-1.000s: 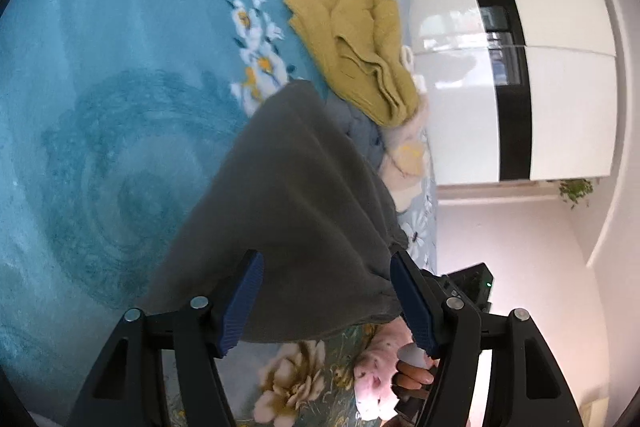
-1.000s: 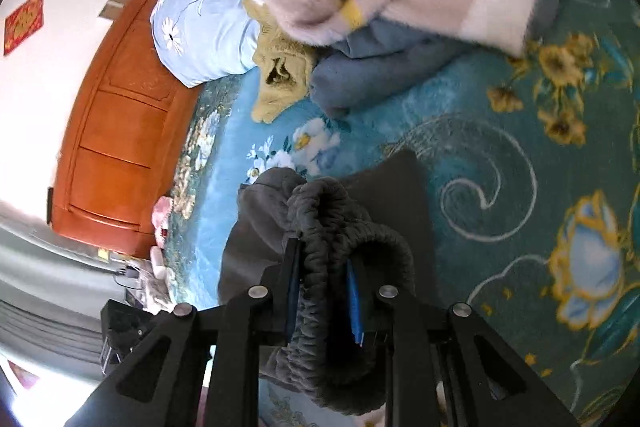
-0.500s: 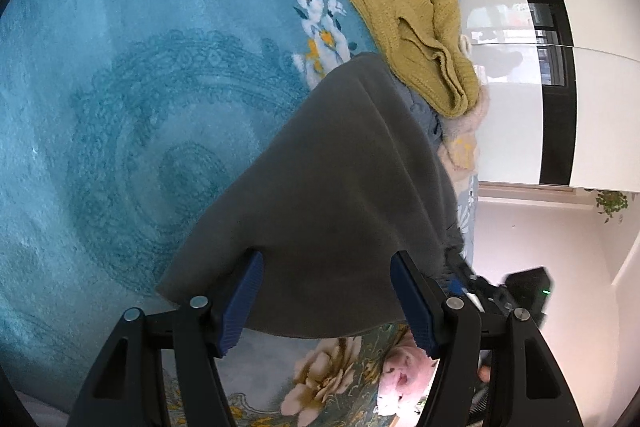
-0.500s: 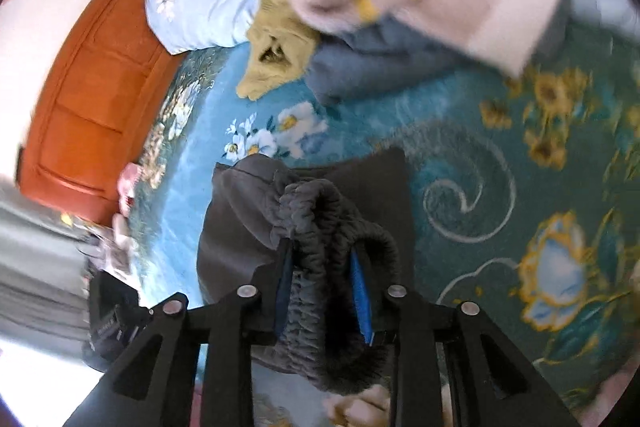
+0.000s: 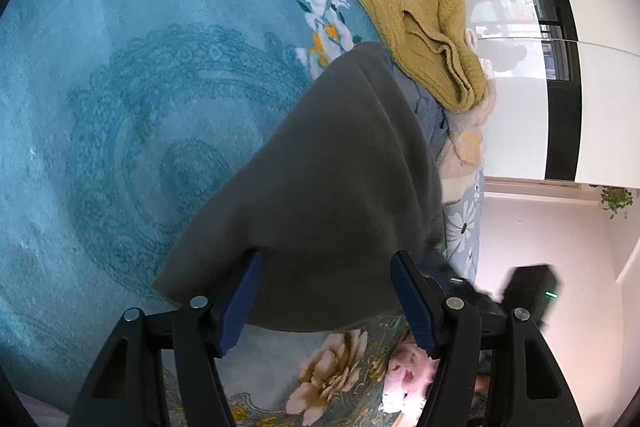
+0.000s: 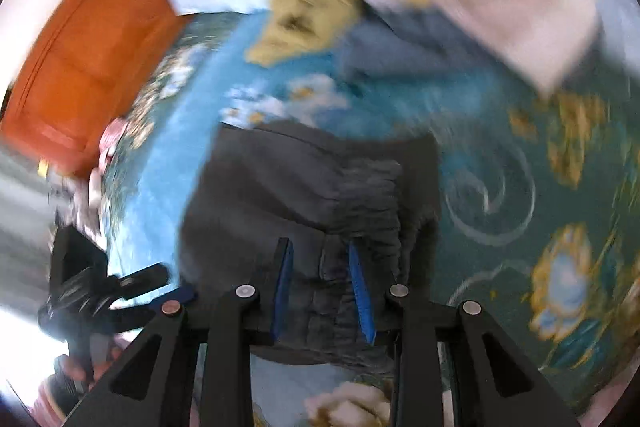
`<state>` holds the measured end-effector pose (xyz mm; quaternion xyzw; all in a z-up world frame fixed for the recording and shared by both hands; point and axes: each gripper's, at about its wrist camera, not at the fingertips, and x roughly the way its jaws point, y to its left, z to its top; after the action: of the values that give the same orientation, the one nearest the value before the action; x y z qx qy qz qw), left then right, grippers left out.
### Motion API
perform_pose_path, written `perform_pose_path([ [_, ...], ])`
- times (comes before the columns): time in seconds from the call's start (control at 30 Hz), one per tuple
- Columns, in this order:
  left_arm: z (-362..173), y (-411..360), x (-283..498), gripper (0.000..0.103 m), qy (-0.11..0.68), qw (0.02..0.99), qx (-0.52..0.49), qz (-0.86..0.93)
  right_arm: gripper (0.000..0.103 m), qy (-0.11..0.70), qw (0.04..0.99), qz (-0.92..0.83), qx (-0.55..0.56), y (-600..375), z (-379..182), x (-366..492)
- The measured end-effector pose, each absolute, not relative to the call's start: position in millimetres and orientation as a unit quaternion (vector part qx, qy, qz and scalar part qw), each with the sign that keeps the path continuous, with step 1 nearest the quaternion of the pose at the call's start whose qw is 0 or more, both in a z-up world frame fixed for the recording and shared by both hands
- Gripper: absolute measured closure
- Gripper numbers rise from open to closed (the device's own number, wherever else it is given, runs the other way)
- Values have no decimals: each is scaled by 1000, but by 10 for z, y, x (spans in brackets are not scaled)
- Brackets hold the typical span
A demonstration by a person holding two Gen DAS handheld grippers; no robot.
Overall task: Fold clothes
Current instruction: 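Lift the folded sweatpants with both grippers and carry them toward the pink blanket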
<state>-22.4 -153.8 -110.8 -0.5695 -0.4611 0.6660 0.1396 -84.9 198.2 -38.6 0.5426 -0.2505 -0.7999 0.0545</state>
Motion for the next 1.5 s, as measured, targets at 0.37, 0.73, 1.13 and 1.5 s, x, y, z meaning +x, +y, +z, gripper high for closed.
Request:
perform_pose_path([
  [0.37,-684,-1578,-198,33,-397,130,-513,750,74,-279,64,-824,488,2125,-150,-666],
  [0.73,-1050,-1722,-401,21,-394,60,-559,727,36,-418,45,-755,504,2485,-741,-507],
  [1.13,-1305,-1735,-454,18,-441,82,-574,685,22,-502,62,-720,476,2513,-901,-456],
  [1.5,-1004,-1559,-365,44,-366,94,-575,726,51,-448,53,-751,482,2328,-595,-427],
])
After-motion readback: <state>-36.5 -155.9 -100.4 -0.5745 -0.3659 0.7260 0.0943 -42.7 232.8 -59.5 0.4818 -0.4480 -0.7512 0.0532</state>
